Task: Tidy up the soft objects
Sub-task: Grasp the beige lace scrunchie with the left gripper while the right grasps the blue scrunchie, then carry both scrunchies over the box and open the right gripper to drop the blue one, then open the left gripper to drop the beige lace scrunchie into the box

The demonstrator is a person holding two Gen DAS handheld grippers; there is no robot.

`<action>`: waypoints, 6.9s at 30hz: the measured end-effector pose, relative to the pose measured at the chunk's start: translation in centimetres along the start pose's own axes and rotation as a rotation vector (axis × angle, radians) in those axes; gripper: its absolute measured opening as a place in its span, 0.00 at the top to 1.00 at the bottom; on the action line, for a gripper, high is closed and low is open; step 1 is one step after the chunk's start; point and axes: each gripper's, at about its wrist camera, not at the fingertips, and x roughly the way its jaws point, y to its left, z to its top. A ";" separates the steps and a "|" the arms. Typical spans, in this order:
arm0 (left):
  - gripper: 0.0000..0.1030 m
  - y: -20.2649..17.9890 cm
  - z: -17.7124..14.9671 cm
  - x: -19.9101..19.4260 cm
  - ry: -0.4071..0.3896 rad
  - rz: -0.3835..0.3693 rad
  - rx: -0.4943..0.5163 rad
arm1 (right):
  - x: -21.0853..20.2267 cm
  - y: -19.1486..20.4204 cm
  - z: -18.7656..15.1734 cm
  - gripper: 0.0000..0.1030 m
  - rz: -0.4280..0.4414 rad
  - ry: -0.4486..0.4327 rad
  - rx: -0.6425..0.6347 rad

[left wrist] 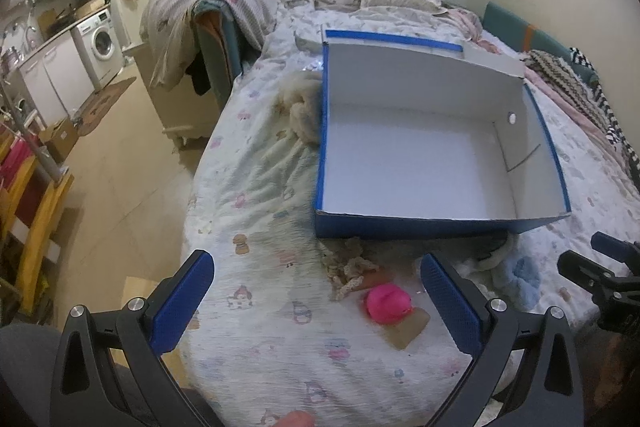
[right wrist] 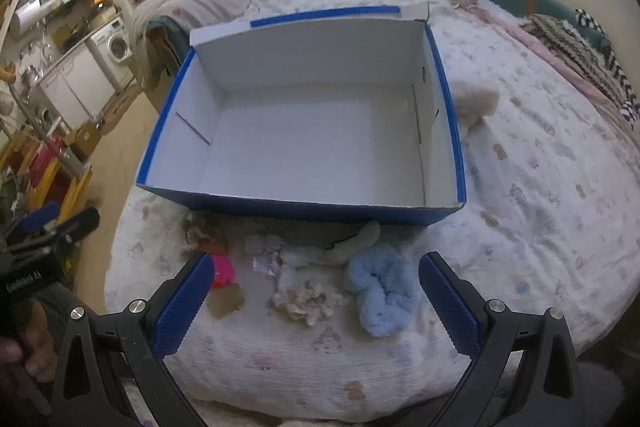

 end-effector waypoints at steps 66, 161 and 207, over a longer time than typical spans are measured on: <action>0.91 5.0 0.1 10.4 0.327 -0.122 -0.128 | 11.4 -5.1 -1.6 0.83 -0.034 0.360 0.105; 0.90 -5.4 8.5 17.2 0.179 -0.066 0.134 | 14.6 -1.3 8.0 0.80 0.073 0.131 0.046; 0.38 -2.8 9.0 10.5 0.007 0.012 0.078 | 7.5 -3.2 7.4 0.00 0.195 -0.091 0.241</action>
